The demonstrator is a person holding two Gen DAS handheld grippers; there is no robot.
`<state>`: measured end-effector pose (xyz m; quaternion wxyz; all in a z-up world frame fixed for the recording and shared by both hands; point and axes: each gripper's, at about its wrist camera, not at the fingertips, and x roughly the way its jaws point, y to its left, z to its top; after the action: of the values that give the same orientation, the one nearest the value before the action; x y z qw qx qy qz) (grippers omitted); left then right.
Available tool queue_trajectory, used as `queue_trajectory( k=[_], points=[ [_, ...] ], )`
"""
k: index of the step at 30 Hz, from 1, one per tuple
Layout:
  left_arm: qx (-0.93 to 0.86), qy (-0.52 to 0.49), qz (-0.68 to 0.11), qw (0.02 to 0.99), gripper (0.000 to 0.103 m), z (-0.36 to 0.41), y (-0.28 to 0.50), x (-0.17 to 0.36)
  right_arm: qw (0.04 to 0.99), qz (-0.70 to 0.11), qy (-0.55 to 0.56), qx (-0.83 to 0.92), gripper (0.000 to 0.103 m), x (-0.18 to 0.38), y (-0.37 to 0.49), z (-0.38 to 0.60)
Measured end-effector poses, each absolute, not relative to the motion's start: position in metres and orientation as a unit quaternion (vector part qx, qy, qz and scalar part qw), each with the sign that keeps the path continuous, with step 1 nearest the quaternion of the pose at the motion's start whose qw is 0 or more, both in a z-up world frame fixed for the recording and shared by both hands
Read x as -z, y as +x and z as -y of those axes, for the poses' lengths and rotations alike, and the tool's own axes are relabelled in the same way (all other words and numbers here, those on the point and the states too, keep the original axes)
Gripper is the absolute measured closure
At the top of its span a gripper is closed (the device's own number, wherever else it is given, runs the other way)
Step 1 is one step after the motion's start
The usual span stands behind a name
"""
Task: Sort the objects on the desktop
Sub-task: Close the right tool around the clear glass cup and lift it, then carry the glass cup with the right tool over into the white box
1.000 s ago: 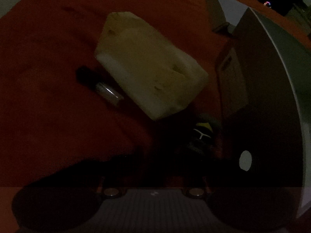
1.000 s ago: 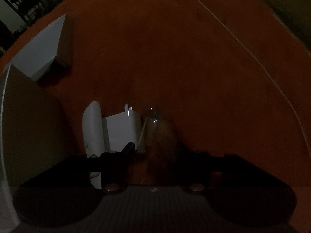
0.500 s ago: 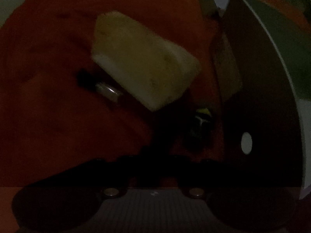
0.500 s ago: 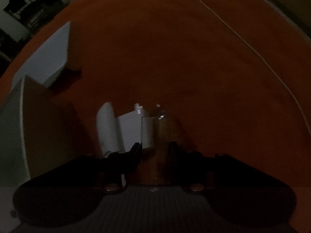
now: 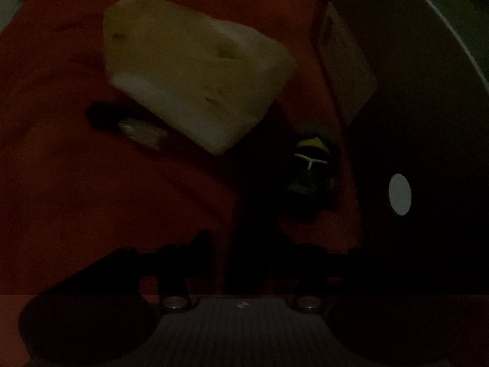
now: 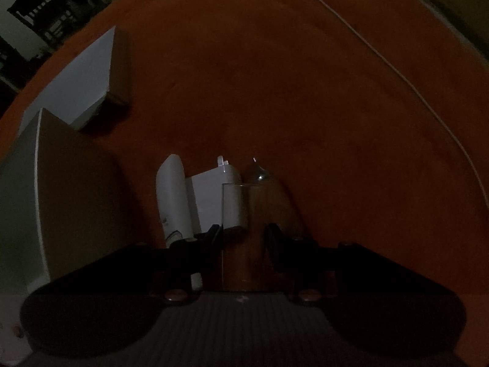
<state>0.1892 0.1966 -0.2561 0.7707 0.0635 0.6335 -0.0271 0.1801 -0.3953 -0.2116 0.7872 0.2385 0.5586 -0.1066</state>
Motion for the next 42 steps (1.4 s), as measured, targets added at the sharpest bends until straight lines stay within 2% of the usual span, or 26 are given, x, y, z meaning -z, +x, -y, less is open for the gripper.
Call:
queue_trajectory(
  k=[1, 3, 14, 21, 37, 42],
  points=[
    [0.029, 0.055, -0.634, 0.771, 0.077, -0.198, 0.189, 0.255, 0.787, -0.559, 0.238, 0.107, 0.068, 0.212, 0.18, 0.395],
    [0.026, 0.035, -0.631, 0.774, 0.078, -0.202, 0.19, 0.252, 0.787, -0.56, 0.237, 0.107, 0.068, 0.213, 0.18, 0.396],
    [-0.001, -0.013, -0.58, 0.814, 0.081, -0.223, 0.187, 0.215, 0.792, -0.551, 0.239, 0.111, 0.068, 0.206, 0.179, 0.397],
    [0.02, -0.049, -0.515, 0.855, 0.081, -0.219, 0.176, 0.17, 0.83, -0.484, 0.265, 0.08, 0.068, 0.158, 0.171, 0.399],
    [0.034, -0.044, -0.478, 0.877, 0.081, -0.172, 0.155, 0.115, 0.871, -0.437, 0.225, -0.009, 0.068, 0.096, 0.146, 0.35],
    [0.044, -0.046, -0.485, 0.872, 0.081, -0.144, 0.15, 0.114, 0.878, -0.431, 0.203, -0.045, 0.068, 0.073, 0.141, 0.319]
  ],
)
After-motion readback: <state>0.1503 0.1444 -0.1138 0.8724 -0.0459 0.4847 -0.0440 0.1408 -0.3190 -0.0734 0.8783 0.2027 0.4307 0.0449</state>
